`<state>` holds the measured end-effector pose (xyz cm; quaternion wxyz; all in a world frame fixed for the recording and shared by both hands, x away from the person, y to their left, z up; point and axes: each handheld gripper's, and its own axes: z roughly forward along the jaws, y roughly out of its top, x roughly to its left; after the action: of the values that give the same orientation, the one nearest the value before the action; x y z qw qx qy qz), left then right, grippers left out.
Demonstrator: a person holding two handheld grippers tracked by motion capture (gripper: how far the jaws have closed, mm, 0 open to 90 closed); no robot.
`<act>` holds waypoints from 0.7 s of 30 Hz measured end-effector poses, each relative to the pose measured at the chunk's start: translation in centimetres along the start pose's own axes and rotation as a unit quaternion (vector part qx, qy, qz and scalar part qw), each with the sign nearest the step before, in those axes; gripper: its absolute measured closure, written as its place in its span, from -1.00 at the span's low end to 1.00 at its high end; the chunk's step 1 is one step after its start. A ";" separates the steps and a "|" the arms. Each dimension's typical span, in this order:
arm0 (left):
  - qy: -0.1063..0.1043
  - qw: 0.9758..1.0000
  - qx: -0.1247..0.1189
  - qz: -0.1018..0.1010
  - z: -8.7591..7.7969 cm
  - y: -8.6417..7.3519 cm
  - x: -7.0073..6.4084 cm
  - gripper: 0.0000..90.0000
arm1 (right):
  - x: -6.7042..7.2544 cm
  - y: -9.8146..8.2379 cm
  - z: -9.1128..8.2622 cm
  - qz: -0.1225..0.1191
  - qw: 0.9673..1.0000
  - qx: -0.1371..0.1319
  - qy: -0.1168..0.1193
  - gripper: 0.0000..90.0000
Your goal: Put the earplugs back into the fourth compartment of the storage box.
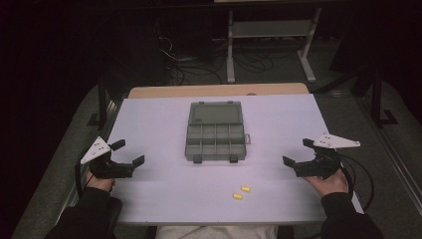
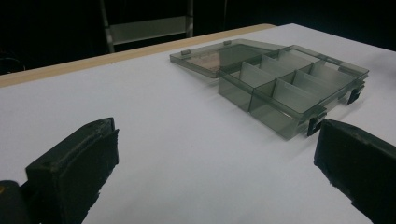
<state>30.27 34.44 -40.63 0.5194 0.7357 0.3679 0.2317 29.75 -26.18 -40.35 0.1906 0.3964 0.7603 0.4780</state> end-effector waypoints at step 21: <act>0.003 1.000 0.005 0.005 0.0 0.0 -0.1 -1.00 | 1.5 1.7 1.0 -0.040 0.998 0.048 0.023 -1.00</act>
<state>30.22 34.35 -40.68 0.5133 0.7394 0.3671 0.2348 30.25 -24.04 -39.23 0.1722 0.3635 0.8019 0.4418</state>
